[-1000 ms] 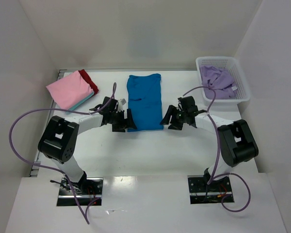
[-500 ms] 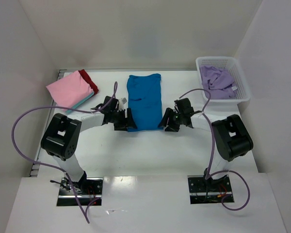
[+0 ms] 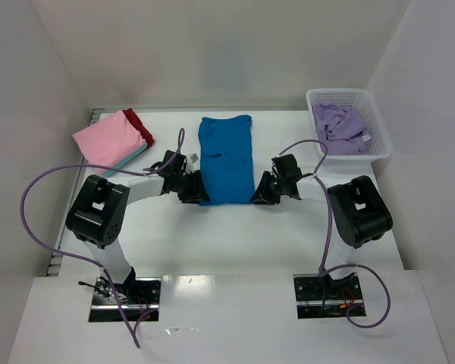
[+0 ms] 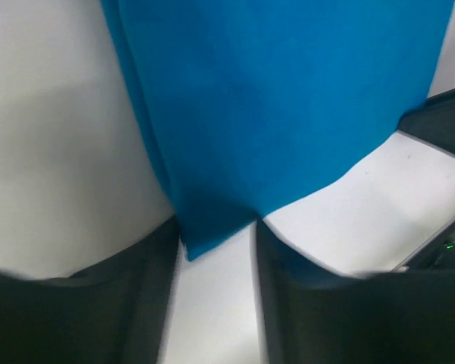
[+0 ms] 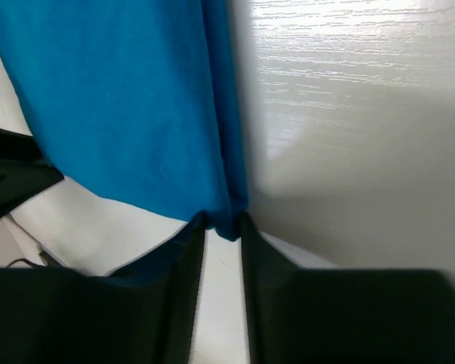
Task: Fold and stack the t-shirts
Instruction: Grab one side of the 2/3 rectangular tshirt with both arms
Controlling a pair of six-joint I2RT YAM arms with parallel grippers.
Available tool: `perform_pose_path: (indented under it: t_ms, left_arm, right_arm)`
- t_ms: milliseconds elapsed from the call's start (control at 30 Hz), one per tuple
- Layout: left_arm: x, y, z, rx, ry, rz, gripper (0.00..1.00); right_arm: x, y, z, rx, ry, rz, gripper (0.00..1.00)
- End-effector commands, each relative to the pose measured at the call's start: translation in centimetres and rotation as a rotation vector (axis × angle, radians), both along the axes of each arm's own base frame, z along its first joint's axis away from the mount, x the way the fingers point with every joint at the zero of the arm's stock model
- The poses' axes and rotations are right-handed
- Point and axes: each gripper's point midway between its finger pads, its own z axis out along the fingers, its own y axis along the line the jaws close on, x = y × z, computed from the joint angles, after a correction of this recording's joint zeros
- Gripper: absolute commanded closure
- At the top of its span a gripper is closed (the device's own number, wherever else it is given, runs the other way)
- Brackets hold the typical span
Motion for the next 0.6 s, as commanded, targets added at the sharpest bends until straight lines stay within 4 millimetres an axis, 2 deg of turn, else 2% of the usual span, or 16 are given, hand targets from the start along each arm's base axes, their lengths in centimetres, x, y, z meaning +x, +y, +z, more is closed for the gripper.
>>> perform_pose_path:
  t_ms: [0,67,100,133,167,233,267,300,333,400,467,567]
  left_arm:
    - [-0.5,0.3,-1.0,0.021,0.025,0.003,0.55]
    - [-0.5,0.3,-1.0,0.021,0.025,0.003,0.64]
    - [-0.7,0.4,-1.1,0.025,0.035,0.003,0.68]
    - [-1.0,0.5,-1.3,0.031,0.051,0.003,0.76]
    - [-0.7,0.4,-1.0,0.027,0.041,0.003,0.80]
    - [-1.1,0.7,-1.2,0.042,0.059,0.008,0.84]
    - [-1.1,0.7,-1.2,0.043,0.059,0.008,0.90]
    - [-1.3,0.8,-1.1,0.047,0.060,0.001,0.92]
    - [-1.5,0.9,-1.1,0.052,0.071,0.001,0.92]
    - [-1.5,0.9,-0.3,0.045,0.054,0.001,0.97]
    - [-2.4,1.0,-0.4,0.043,0.075,-0.005,0.99]
    - [-3.0,1.3,0.0,0.046,0.083,-0.005,1.00]
  right_arm:
    - [0.8,0.5,-0.1,-0.007,-0.026,0.010,0.77]
    - [0.8,0.5,-0.1,-0.007,-0.026,0.010,0.86]
    - [0.9,0.4,-0.1,-0.014,-0.028,0.005,0.95]
    - [0.9,0.4,-0.1,-0.014,-0.028,0.005,0.98]
    - [0.7,0.3,-0.2,-0.017,-0.020,0.005,1.00]
    - [1.1,0.5,0.5,-0.006,-0.033,-0.002,1.00]
    - [1.0,0.4,0.7,-0.007,-0.032,-0.002,1.00]
    - [1.1,0.5,1.2,-0.002,-0.045,-0.002,1.00]
    - [0.8,0.4,1.0,-0.007,-0.030,-0.002,1.00]
    - [0.6,0.3,2.1,-0.002,-0.045,-0.002,1.00]
    - [0.5,0.1,3.0,0.002,-0.059,-0.015,1.00]
    - [-0.7,0.0,3.2,-0.001,-0.052,-0.006,1.00]
